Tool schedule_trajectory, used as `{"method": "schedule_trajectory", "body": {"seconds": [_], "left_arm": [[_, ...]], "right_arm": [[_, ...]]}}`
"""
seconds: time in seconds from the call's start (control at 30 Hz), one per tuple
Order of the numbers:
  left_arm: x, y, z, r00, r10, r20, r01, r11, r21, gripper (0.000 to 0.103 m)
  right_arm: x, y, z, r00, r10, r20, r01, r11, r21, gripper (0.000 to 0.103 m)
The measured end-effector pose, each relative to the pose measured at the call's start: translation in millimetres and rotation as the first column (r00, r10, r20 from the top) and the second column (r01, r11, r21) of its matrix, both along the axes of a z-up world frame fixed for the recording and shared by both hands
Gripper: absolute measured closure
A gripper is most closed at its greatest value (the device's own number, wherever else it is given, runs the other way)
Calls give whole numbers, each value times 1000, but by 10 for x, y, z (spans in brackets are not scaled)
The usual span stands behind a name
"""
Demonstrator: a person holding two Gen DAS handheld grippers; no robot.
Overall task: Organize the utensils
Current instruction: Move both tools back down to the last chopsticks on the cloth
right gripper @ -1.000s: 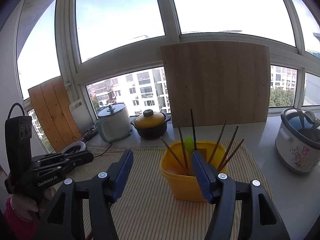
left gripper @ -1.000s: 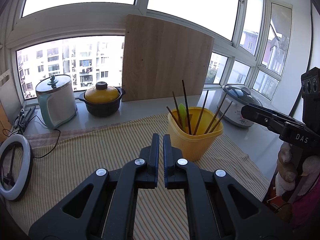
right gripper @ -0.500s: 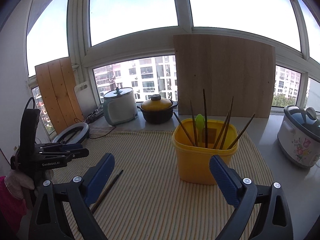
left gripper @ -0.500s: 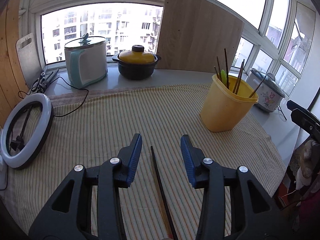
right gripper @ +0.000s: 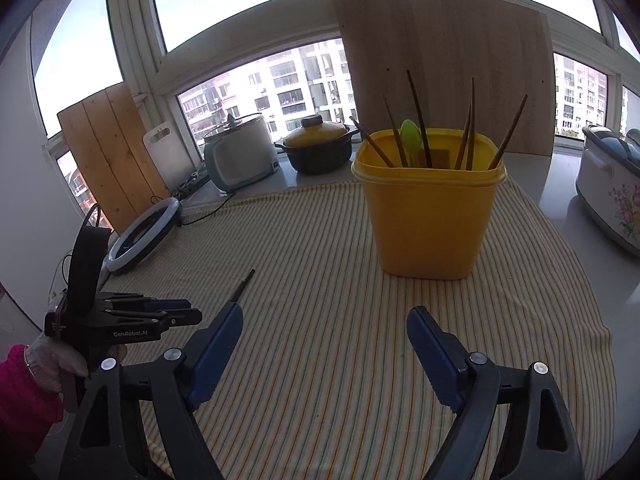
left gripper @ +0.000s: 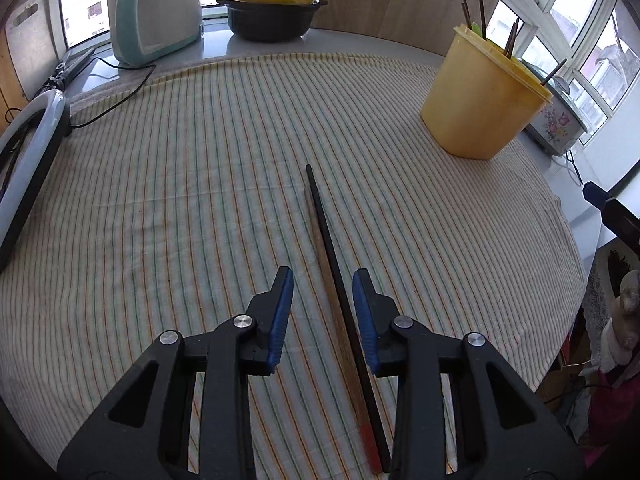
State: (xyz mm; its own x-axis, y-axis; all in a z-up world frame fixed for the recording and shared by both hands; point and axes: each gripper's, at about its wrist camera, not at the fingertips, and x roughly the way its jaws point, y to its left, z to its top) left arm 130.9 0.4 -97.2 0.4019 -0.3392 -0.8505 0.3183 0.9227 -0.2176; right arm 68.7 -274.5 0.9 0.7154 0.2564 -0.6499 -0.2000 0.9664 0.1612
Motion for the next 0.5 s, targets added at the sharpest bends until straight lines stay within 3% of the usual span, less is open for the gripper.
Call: {"method": "schedule_trajectory", "body": {"seconds": [0.5], "left_arm": [[56,-105,-181,1000,-8,-14,9,996,85,79]], "right_arm": [[22,-151,-191,997,-38,-63,42,997,58,23]]}}
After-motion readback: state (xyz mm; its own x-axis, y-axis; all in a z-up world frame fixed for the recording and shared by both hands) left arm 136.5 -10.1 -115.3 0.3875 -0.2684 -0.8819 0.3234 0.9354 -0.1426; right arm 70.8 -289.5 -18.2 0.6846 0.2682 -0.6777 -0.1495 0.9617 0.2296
